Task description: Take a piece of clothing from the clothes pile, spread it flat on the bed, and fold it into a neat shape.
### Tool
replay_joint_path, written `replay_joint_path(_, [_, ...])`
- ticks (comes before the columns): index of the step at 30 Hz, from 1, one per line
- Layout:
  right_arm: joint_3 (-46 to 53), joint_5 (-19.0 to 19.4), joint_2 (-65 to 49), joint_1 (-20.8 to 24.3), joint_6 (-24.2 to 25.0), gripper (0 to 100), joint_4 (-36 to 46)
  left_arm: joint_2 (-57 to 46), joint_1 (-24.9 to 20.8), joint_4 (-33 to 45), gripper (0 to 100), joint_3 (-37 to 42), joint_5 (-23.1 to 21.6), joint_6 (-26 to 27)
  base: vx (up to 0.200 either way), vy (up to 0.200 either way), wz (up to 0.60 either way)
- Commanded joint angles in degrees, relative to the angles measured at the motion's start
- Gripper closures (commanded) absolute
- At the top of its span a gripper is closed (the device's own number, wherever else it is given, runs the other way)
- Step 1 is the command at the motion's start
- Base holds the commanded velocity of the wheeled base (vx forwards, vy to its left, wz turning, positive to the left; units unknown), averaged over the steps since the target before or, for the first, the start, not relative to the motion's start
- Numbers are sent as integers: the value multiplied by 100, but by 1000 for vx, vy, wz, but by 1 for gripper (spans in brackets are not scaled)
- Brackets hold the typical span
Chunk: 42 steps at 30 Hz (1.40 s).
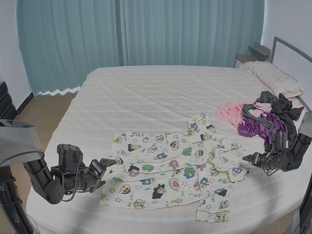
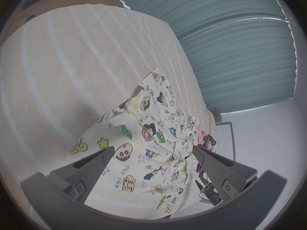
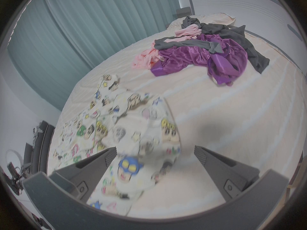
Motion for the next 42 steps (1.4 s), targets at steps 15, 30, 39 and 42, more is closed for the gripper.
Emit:
replay_joint_path(15, [2485,-40,378,2005,209,0,-2428,-67,-232,-2,0,290,-6,288,-107,0,0])
replay_joint_path(30, [2300,-409,1055,2708,464,100,-2973,-67,-232,-2,0,263,-6,296,0,0,0])
replay_joint_path(39, [2476,-567,941,2717,438,100,-2956,-76,-232,-2,0,254,-6,305,0,0,0])
replay_joint_path(42, [2740,-567,642,2655,420,100,-2982,-67,-241,-2,0,272,-6,340,0,0,0])
